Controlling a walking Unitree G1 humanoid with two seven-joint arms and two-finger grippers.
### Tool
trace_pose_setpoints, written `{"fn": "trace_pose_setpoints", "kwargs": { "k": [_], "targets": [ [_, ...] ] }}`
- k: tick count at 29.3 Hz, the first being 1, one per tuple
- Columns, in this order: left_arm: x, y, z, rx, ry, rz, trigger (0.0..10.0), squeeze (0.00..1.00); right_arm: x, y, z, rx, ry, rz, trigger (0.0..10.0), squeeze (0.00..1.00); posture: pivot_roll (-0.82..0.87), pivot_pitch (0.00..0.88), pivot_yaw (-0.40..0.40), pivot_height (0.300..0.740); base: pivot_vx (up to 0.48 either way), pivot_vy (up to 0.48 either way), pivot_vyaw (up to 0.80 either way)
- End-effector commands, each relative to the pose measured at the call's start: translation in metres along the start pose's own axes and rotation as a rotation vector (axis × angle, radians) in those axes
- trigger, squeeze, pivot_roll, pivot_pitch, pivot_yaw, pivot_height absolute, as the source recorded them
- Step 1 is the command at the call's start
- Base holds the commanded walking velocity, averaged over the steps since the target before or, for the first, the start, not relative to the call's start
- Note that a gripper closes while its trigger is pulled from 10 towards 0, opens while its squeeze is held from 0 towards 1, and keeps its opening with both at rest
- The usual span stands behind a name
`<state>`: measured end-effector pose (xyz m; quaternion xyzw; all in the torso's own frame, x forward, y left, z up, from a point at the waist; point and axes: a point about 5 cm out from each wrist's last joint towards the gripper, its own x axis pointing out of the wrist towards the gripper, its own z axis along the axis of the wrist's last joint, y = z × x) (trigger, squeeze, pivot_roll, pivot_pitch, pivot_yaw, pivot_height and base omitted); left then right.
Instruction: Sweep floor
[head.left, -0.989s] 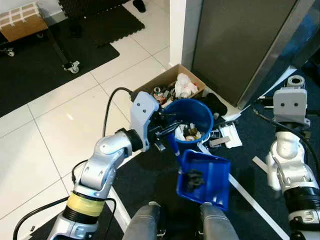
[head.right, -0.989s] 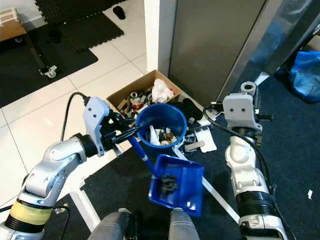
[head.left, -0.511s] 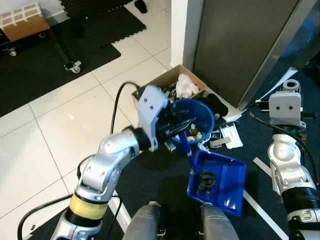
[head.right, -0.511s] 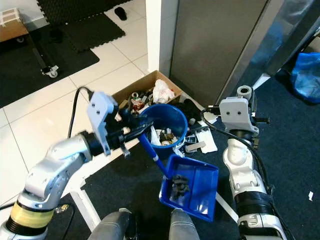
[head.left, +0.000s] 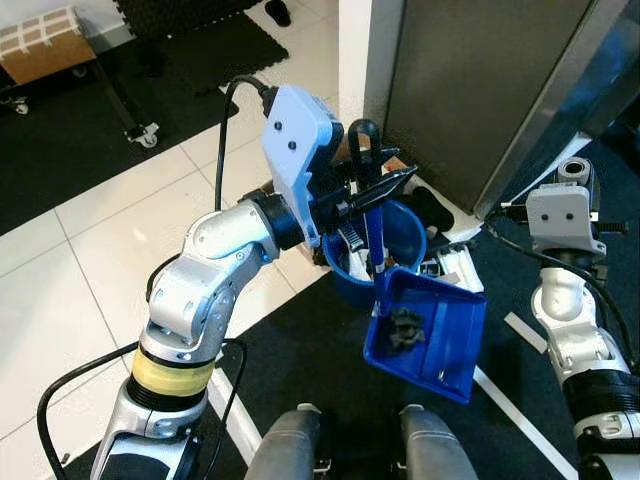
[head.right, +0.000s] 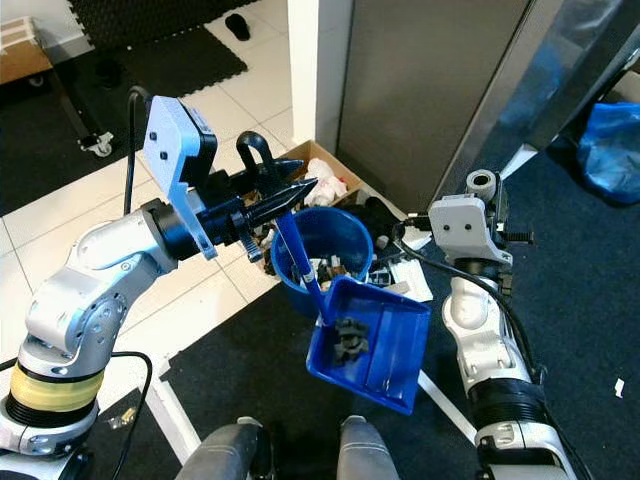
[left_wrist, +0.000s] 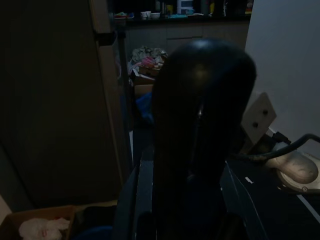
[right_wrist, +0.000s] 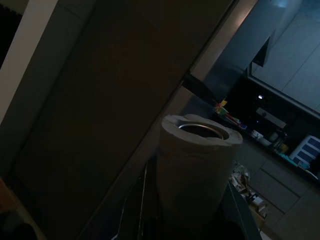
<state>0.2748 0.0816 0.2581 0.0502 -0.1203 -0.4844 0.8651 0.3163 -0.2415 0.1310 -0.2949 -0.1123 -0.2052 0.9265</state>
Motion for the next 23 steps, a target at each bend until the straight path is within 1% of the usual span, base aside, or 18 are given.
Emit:
{"fn": "trace_pose_setpoints", "kwargs": {
  "k": [1,6,8,9,13,15,16,17,18,20,21,23],
  "targets": [
    [-0.003,0.006,0.024,0.081,-0.076,0.022,10.0,0.00,0.002,-0.001,0.003,-0.027,-0.035,0.004,10.0,0.00,-0.04,0.120,0.016,0.740,0.000,0.000,0.00],
    [-0.002,0.008,0.032,0.087,-0.104,0.023,10.0,0.00,0.002,0.000,0.002,-0.028,-0.034,0.006,10.0,0.00,-0.03,0.118,0.014,0.740,0.000,0.000,0.00],
    [0.005,0.008,0.041,0.084,-0.151,0.008,10.0,0.00,0.002,0.002,0.001,-0.029,-0.032,0.012,10.0,0.00,-0.03,0.115,0.012,0.740,0.000,0.000,0.00],
    [0.009,0.008,0.045,0.095,-0.165,0.002,10.0,0.00,0.002,0.004,0.002,-0.028,-0.034,0.016,10.0,0.00,-0.04,0.112,0.015,0.740,0.000,0.000,0.00],
    [0.011,0.009,0.049,0.116,-0.175,0.004,10.0,0.00,0.002,0.005,0.003,-0.026,-0.039,0.018,10.0,0.00,-0.04,0.110,0.019,0.740,0.000,0.000,0.00],
    [0.010,0.014,0.053,0.151,-0.179,0.025,10.0,0.00,0.002,0.004,0.003,-0.025,-0.040,0.016,10.0,0.00,-0.04,0.109,0.021,0.740,0.000,0.000,0.00],
    [0.008,0.019,0.059,0.175,-0.192,0.045,10.0,0.00,0.001,0.003,0.001,-0.026,-0.037,0.015,10.0,0.00,-0.04,0.109,0.021,0.740,0.000,0.000,0.00],
    [0.008,0.019,0.059,0.175,-0.192,0.045,10.0,0.00,0.001,0.003,0.001,-0.026,-0.037,0.015,10.0,0.00,-0.04,0.109,0.021,0.740,0.000,0.000,0.00],
    [0.006,0.030,0.070,0.257,-0.205,0.085,10.0,0.00,-0.001,0.003,-0.002,-0.027,-0.030,0.016,10.0,0.00,-0.04,0.109,0.020,0.740,0.000,0.000,0.00],
    [0.004,0.037,0.074,0.325,-0.192,0.105,10.0,0.00,-0.002,0.004,-0.003,-0.024,-0.028,0.018,10.0,0.00,-0.03,0.110,0.020,0.740,0.000,0.000,0.00],
    [0.004,0.037,0.074,0.325,-0.192,0.105,10.0,0.00,-0.002,0.004,-0.003,-0.024,-0.028,0.018,10.0,0.00,-0.03,0.110,0.020,0.740,0.000,0.000,0.00],
    [0.003,0.042,0.074,0.366,-0.173,0.116,10.0,0.00,-0.001,0.005,-0.002,-0.021,-0.030,0.020,10.0,0.00,-0.03,0.110,0.020,0.740,0.000,0.000,0.00]
  ]
}}
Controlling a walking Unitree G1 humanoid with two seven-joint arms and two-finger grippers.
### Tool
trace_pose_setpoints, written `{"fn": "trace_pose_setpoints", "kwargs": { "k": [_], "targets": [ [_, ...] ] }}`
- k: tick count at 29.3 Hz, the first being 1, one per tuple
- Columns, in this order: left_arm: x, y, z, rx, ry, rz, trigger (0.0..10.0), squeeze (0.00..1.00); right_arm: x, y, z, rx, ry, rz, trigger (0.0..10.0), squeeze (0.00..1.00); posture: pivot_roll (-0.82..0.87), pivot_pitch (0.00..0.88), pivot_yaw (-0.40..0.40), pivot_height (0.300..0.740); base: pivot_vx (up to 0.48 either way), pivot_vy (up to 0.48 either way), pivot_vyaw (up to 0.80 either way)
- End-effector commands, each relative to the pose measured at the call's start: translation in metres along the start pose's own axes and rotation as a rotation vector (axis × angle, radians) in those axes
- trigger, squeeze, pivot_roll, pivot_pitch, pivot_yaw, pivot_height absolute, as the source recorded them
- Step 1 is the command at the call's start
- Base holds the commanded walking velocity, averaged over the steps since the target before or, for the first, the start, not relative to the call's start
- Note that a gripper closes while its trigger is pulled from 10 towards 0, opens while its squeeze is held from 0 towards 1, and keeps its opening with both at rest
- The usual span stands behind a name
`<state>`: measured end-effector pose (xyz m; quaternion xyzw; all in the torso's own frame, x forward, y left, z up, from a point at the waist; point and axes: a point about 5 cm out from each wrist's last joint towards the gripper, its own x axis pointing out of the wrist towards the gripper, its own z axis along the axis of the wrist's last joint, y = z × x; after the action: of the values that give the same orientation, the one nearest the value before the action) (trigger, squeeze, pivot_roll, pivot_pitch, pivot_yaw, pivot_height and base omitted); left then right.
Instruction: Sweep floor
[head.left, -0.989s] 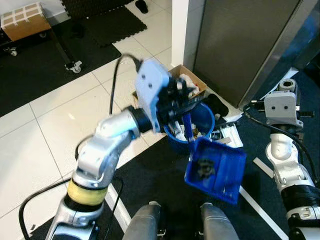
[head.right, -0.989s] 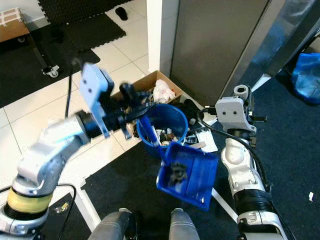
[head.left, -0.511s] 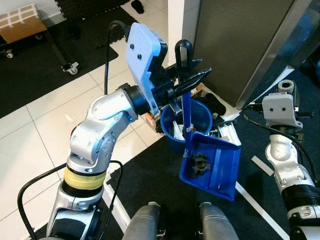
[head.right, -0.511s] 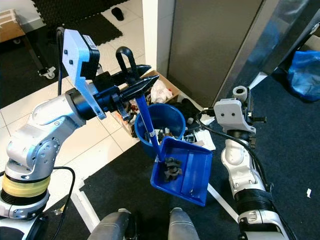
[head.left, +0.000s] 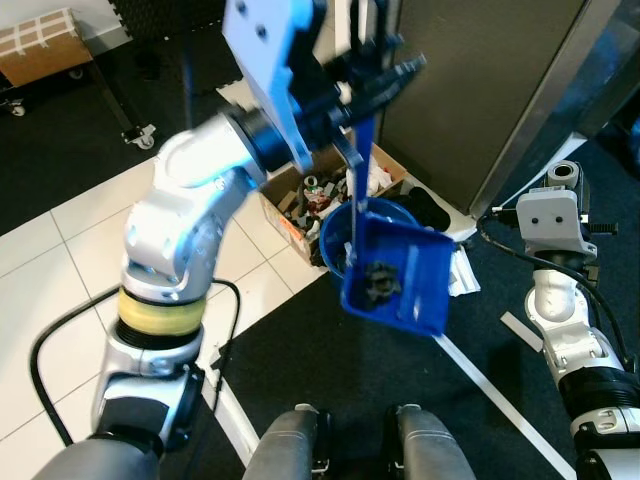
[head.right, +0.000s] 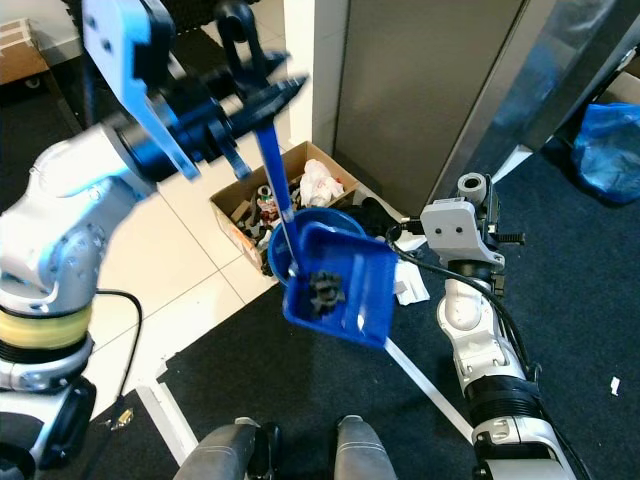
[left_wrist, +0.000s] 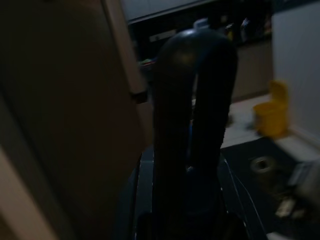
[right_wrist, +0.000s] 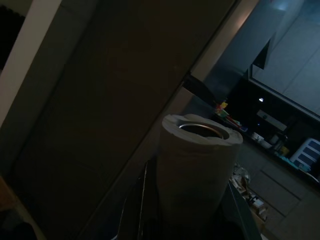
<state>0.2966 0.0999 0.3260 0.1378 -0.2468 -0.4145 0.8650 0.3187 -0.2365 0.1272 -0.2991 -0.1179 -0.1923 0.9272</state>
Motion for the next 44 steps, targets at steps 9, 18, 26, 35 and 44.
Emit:
{"fn": "trace_pose_setpoints", "kwargs": {
  "k": [9,18,26,35,44],
  "targets": [
    [0.000,0.030,0.009,0.289,0.015,0.087,10.0,0.00,-0.003,0.000,-0.002,-0.007,-0.016,0.005,10.0,0.00,-0.04,0.114,0.024,0.740,0.000,0.000,0.00],
    [-0.003,0.035,-0.002,0.394,0.086,0.085,10.0,0.00,-0.004,0.000,-0.002,-0.002,-0.019,0.006,10.0,0.00,-0.04,0.117,0.025,0.740,0.000,0.000,0.00],
    [-0.002,0.037,-0.009,0.443,0.097,0.084,10.0,0.00,-0.004,0.002,-0.001,0.004,-0.022,0.010,10.0,0.00,-0.04,0.119,0.024,0.740,0.000,0.000,0.00],
    [0.000,0.040,-0.006,0.448,0.068,0.104,10.0,0.00,-0.005,0.002,-0.002,0.005,-0.019,0.009,10.0,0.00,-0.04,0.119,0.027,0.740,0.000,0.000,0.00],
    [0.006,0.050,0.014,0.371,-0.096,0.266,10.0,0.00,-0.005,0.004,-0.002,0.016,-0.015,0.012,10.0,0.00,-0.03,0.118,0.023,0.740,0.000,0.000,0.00]
  ]
}}
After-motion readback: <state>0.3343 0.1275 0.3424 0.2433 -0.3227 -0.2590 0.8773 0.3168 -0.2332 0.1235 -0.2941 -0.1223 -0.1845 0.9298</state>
